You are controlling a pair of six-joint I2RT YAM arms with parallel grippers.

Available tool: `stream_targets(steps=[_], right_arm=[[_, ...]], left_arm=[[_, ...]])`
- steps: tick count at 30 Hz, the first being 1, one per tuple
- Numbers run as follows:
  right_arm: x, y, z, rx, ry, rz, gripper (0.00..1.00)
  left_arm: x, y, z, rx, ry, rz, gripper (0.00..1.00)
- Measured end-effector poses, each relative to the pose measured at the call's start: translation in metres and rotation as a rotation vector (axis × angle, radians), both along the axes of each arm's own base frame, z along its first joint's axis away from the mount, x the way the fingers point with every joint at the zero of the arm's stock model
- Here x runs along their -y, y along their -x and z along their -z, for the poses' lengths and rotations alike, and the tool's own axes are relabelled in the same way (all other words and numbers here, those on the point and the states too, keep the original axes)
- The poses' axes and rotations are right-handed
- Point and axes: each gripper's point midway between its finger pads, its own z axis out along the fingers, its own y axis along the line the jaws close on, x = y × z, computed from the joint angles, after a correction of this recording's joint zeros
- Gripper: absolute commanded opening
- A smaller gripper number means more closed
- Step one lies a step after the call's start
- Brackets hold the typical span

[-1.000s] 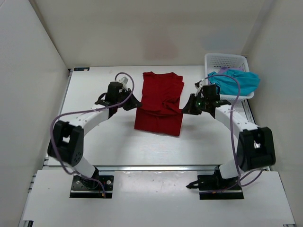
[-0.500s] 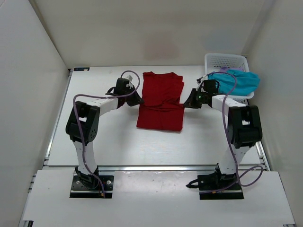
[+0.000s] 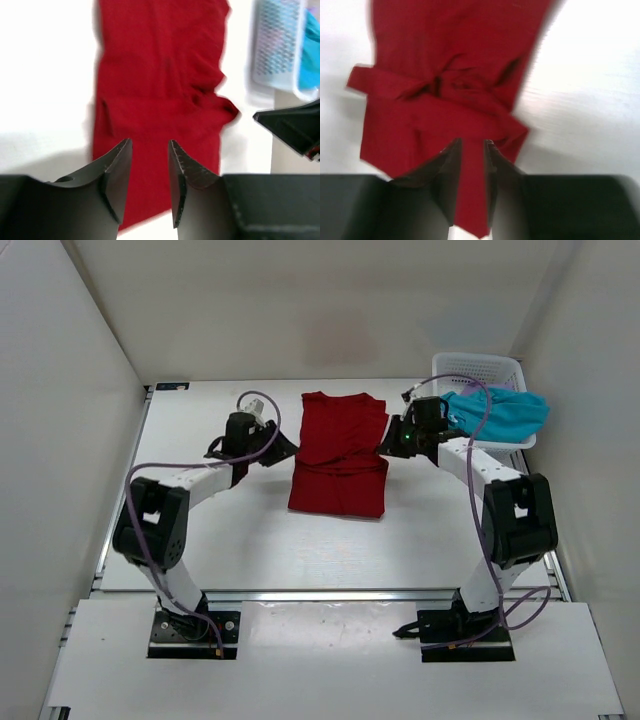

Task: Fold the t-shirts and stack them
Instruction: Fold the folded rectangular tshirt in 1/3 of the way

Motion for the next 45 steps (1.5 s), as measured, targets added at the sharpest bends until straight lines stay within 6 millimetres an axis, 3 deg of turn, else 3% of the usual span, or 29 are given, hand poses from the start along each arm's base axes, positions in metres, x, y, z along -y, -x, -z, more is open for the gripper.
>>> stream_targets(steps=[3,6,9,13,16,19,24,28,33,36,38,40,45], right_arm=[[-0.022,0.006,-0.028,0.08,-0.011,-0.049,0.0],[-0.053,0.013,-0.035,0.118,-0.035,-0.125,0.0],[-0.086,0.027,-0.016,0.082,-0.035,-0.21,0.0],[-0.121,0.043,0.027,-0.005,-0.003,-0.304,0.0],[-0.132,0.054,0.052,-0.062,0.021,-0.341,0.0],[-0.131,0.053,0.065,-0.092,0.042,-0.338,0.0],[-0.125,0.032,0.072,-0.072,0.073,-0.297,0.0],[-0.12,-0.004,0.066,-0.005,0.093,-0.232,0.0],[-0.111,-0.062,0.034,0.115,0.068,-0.137,0.0],[-0.099,-0.071,0.014,0.171,0.06,-0.098,0.0],[-0.093,-0.057,0.007,0.177,0.055,-0.09,0.0],[-0.086,-0.029,0.004,0.159,0.028,-0.088,0.0],[-0.059,0.068,0.014,0.088,-0.036,-0.084,0.03]], left_arm=[[0.015,0.031,-0.014,0.062,0.011,0.041,0.42],[0.044,0.067,0.001,0.057,0.017,0.124,0.39],[0.057,0.095,0.038,-0.023,-0.006,0.182,0.38],[0.045,0.111,0.08,-0.125,-0.045,0.171,0.38],[0.041,0.112,0.081,-0.117,-0.035,0.162,0.38],[0.04,0.116,0.082,-0.106,-0.032,0.165,0.37],[0.037,0.126,0.082,-0.089,-0.024,0.168,0.37],[0.034,0.134,0.083,-0.08,-0.015,0.168,0.37],[0.028,0.148,0.081,-0.087,-0.009,0.171,0.4],[0.023,0.159,0.074,-0.086,-0.01,0.173,0.45],[0.018,0.162,0.065,-0.072,-0.004,0.166,0.48],[0.007,0.159,0.056,-0.051,0.007,0.138,0.49],[-0.034,0.146,0.051,-0.029,0.001,0.018,0.55]])
